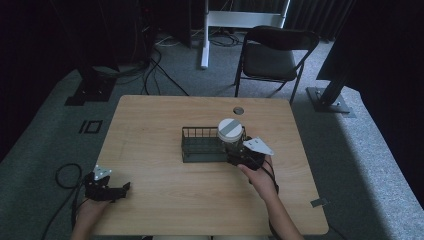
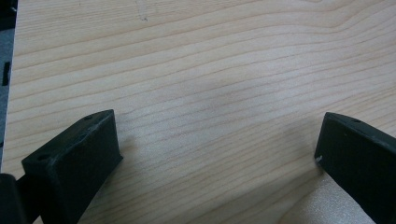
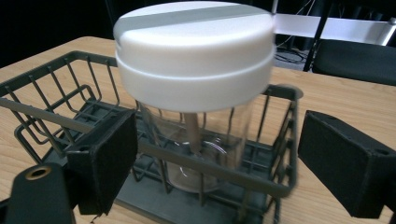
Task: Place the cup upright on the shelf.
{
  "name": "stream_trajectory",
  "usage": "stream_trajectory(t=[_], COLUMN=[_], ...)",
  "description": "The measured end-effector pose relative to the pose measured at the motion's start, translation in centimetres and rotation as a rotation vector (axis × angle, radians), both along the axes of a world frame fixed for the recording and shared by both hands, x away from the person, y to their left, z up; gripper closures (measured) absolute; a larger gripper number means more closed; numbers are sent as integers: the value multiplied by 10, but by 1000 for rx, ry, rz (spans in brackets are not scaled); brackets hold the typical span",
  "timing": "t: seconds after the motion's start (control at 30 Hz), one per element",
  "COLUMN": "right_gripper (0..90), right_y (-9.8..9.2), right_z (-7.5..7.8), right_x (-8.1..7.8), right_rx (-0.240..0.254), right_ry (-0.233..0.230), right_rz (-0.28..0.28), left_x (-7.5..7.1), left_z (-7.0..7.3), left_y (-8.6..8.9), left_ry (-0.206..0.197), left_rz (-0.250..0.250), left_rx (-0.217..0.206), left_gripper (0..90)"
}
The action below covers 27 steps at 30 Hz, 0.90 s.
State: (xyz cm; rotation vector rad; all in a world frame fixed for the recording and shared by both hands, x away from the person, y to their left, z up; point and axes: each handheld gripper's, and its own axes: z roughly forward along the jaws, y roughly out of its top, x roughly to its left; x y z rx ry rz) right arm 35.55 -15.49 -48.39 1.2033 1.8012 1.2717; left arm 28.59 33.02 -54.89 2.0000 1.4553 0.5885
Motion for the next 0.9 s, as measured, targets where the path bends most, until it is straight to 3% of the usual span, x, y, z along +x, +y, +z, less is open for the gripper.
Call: stream_trajectory(t=[0.37,0.9], right_gripper=[120,117], right_y=[-22,-57], right_z=[-8,-32], right_x=[-14,-22], right_rx=[-19,-41], right_ry=[4,58], right_rz=[-16,-96], left_x=[0,0], left_z=[0,0], left_y=[0,0], left_ry=[0,0], left_rz=[0,0], left_rx=[0,0], left_gripper=[1,1])
